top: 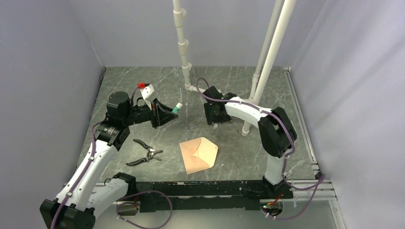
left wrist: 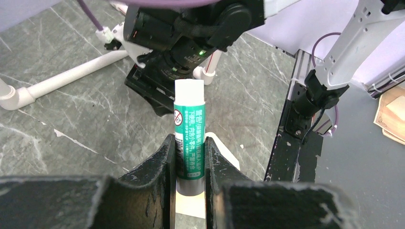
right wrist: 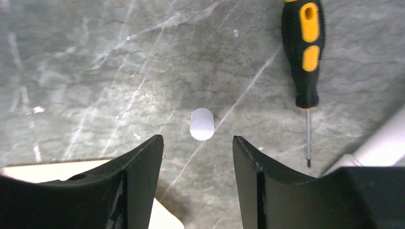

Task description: Place the letter into the envelope and seal it

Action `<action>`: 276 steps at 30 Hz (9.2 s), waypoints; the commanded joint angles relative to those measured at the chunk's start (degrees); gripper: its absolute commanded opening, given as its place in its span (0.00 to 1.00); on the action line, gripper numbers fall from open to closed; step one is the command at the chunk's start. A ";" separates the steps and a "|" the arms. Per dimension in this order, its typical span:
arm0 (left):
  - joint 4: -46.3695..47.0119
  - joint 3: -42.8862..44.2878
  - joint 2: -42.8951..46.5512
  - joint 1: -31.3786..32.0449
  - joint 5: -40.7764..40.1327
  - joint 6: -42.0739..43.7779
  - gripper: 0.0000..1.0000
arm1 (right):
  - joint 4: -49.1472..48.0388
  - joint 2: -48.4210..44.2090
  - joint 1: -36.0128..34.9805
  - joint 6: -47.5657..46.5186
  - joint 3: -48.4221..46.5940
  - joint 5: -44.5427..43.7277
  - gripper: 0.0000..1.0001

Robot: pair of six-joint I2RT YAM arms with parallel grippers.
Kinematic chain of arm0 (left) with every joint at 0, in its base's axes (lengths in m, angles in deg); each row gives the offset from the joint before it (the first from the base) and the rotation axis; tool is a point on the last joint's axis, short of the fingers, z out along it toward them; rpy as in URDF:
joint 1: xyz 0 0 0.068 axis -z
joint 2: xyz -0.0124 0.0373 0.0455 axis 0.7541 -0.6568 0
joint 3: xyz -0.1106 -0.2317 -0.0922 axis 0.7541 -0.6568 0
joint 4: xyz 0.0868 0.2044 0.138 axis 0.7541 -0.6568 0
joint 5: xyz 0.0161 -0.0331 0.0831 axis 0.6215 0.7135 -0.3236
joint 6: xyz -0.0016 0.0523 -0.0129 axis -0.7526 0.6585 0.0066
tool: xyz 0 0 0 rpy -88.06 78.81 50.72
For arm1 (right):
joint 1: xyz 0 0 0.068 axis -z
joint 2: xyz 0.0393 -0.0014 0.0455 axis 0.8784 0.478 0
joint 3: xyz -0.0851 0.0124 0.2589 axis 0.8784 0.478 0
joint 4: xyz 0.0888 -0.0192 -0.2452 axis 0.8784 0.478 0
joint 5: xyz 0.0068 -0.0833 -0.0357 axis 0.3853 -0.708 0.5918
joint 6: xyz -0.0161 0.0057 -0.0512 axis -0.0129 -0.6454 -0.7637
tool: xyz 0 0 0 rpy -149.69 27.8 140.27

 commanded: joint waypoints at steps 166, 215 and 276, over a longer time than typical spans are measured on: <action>39.78 7.25 -0.68 0.52 -17.77 -51.80 0.41 | -38.93 -27.94 -10.70 4.47 -14.64 37.03 0.00; 56.34 9.56 -5.90 0.61 -17.90 -61.99 0.02 | -59.07 -28.81 -12.01 -6.43 -8.04 33.52 0.48; 48.97 14.61 -4.35 0.96 -13.32 -60.80 0.03 | -63.84 -34.74 -14.38 -47.29 -3.07 42.91 0.55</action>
